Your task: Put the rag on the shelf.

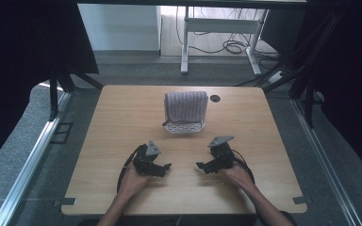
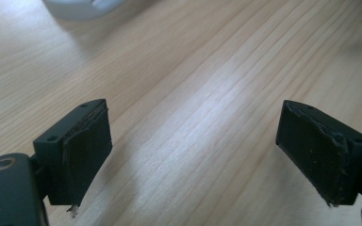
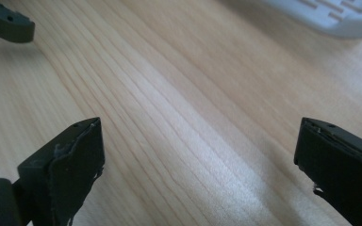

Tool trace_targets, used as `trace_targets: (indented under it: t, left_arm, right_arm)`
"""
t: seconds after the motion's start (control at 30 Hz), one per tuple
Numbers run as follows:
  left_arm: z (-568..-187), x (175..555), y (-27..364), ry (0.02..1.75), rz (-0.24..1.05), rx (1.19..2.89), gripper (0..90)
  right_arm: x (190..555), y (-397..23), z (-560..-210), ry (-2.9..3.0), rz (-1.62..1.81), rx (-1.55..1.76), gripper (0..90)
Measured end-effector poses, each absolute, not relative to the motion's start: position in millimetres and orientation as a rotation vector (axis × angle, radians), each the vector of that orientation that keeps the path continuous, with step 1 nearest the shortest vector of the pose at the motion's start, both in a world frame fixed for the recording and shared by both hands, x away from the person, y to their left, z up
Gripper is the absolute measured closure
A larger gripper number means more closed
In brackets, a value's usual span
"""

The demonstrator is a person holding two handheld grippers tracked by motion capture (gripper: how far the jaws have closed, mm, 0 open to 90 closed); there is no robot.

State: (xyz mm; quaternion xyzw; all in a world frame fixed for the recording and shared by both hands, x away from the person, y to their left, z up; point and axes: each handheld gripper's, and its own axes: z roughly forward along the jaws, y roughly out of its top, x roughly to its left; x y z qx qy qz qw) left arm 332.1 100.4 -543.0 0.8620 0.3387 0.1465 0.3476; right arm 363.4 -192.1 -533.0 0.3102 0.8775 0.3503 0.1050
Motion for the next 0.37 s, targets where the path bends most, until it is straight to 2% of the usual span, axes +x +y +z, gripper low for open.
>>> trace_targets:
  t: [0.17, 0.37]
  left_arm:
    - [-544, 336, 102, 0.918, 0.33, 2.235, 10.1]
    - [-544, 336, 102, 0.924, 0.336, 2.234, 9.9]
  right_arm:
    - [361, -192, -545, 2.558, 1.024, 0.884, 0.0]
    - [361, -191, -545, 2.556, 1.023, 0.887, 0.0]
